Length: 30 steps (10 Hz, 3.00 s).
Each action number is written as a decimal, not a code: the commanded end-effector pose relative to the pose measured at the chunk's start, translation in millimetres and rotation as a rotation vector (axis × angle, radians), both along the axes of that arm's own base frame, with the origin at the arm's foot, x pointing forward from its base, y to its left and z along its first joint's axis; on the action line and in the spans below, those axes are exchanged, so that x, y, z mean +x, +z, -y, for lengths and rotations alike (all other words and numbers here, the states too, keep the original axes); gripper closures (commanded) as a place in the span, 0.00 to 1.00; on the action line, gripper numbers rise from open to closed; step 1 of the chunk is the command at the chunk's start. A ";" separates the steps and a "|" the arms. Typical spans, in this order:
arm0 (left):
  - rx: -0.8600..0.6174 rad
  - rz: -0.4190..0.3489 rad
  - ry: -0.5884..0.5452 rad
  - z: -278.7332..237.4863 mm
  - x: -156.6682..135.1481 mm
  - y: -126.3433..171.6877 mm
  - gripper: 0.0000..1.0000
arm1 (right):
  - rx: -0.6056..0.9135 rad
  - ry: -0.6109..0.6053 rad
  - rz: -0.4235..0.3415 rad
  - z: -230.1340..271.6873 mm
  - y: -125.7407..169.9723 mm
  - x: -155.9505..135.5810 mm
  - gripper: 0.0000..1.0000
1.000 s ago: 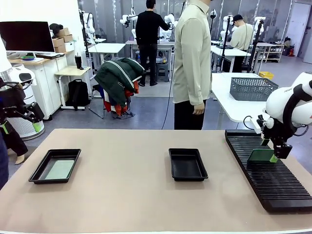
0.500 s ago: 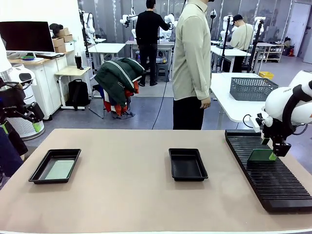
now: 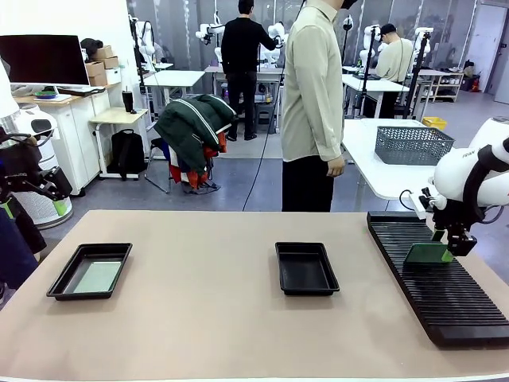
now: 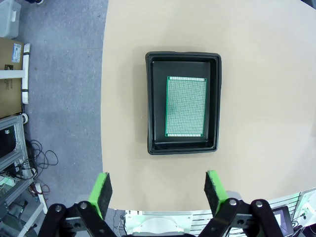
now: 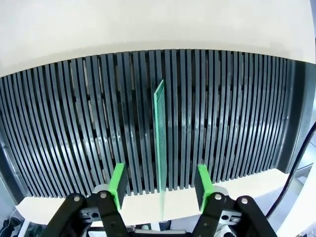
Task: Inspect and transfer BCBs to ESD trays.
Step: Pick up the Blank PCB from the PCB Rack and place it in the right ESD tray.
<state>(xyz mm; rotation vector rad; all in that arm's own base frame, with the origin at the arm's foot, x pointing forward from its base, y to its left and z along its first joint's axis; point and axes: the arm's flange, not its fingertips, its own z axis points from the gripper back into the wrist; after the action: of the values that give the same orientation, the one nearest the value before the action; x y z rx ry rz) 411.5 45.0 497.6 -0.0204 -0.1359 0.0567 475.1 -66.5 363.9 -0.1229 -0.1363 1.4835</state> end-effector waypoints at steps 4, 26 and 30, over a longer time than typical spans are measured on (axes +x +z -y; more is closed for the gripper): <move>0.001 0.006 0.002 0.1 -0.8 -2.1 0.00 | -0.021 -0.008 0.007 4.8 -6.7 3.3 0.40; 0.001 0.006 0.002 0.1 -0.8 -2.1 0.00 | 0.004 0.019 0.057 11.4 7.7 3.3 1.00; 0.001 0.006 0.002 0.1 -0.8 -2.1 0.00 | -0.029 0.008 0.139 17.1 95.3 -31.9 1.00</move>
<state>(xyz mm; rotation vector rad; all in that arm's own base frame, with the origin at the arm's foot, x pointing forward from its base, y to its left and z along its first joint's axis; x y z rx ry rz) 411.6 45.0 497.4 -0.0205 -0.1355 0.0567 459.4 -80.8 437.7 -0.2287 -0.2345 1.4910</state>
